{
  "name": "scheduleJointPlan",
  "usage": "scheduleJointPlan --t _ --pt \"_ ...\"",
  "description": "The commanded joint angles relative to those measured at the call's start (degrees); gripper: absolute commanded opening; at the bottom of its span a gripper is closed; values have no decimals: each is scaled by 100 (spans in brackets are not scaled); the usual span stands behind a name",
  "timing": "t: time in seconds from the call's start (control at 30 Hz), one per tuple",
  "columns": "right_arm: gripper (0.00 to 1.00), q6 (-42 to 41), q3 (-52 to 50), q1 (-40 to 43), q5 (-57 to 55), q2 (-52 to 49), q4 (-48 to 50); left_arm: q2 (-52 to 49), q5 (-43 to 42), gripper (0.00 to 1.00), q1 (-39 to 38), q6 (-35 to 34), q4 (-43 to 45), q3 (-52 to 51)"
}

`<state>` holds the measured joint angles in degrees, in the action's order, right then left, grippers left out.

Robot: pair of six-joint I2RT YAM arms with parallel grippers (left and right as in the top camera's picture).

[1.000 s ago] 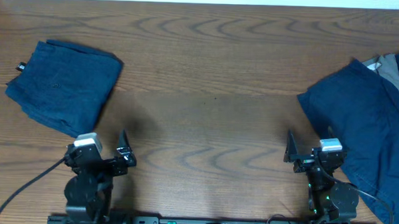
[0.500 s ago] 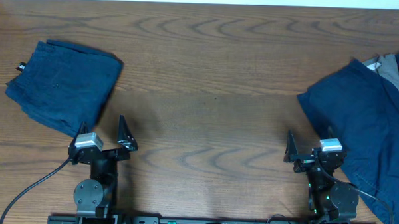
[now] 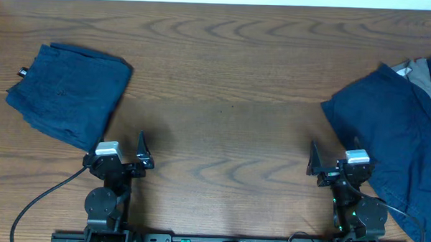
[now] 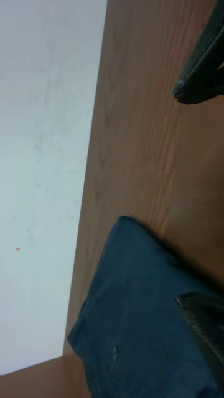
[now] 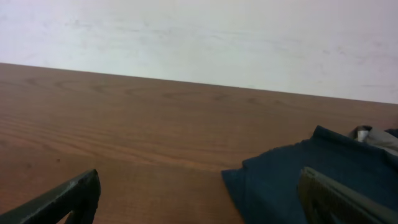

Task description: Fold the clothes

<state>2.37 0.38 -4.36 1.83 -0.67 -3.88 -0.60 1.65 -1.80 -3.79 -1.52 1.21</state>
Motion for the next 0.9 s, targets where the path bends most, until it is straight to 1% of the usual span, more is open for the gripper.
scheduleJointPlan --t 0.0,0.87 --pt "99 92 -7 -57 9 35 -22 50 -22 98 103 50 -258 -101" --pt "99 92 -7 -57 9 35 -22 37 -103 98 136 55 -258 -98"
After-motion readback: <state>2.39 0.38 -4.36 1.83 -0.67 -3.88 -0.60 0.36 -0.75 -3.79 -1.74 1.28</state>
